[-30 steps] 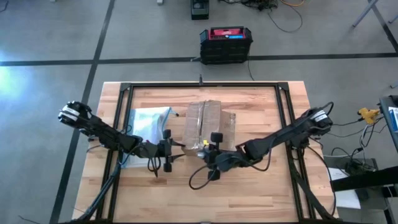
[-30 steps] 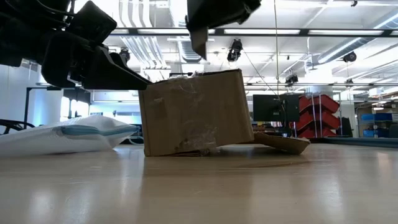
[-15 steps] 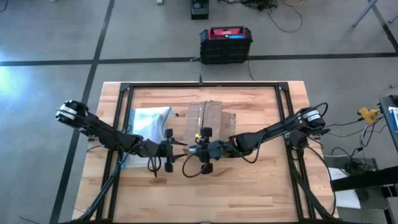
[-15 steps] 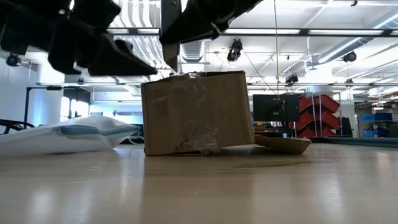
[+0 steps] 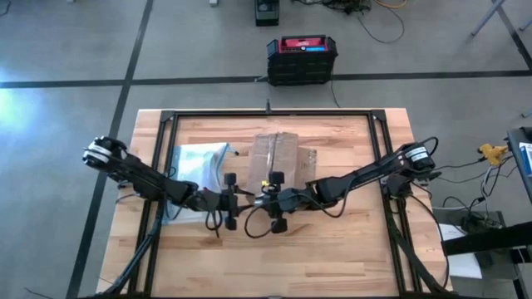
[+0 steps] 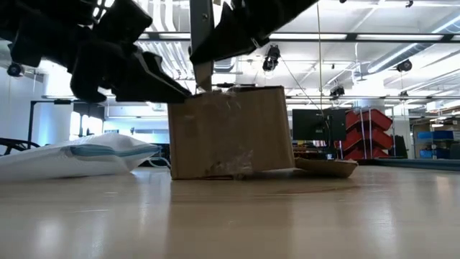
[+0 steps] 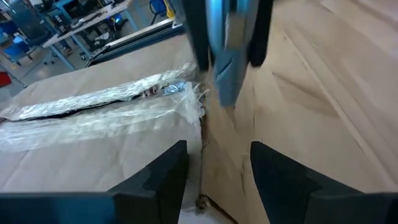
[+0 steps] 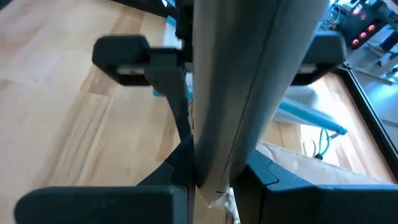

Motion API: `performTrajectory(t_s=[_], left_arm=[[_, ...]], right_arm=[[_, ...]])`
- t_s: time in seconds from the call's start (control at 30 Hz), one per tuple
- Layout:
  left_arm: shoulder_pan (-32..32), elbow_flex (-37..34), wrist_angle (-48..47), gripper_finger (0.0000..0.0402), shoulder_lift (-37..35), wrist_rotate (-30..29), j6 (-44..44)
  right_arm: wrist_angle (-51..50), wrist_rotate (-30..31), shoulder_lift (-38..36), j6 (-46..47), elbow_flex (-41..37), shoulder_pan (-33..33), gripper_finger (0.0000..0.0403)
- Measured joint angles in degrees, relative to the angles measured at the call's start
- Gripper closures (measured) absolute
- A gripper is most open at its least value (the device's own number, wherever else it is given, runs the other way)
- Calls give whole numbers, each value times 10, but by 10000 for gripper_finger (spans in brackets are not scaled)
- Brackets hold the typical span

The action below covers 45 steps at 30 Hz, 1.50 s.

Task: Unpack boxes
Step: Break down the cardboard box until it is fully flat

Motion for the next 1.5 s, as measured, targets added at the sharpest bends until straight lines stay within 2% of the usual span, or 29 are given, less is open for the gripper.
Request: performTrajectory(t_s=[0.27,0.47,1.23,1.5], left_arm=[[0,3,8,237,34,-7,-14],[0,3,2,239,34,-7,-19],[0,1,4,243,35,1,-41],[-1,2,-13,242,35,6,-56]], right_arm=[[-27,1,-11,-17,2,1,353],[-72,29,-27,-4,2,5,353],[-57,30,-45,16,-37,5,353],[-119,58,-73,35,-37,25,353]])
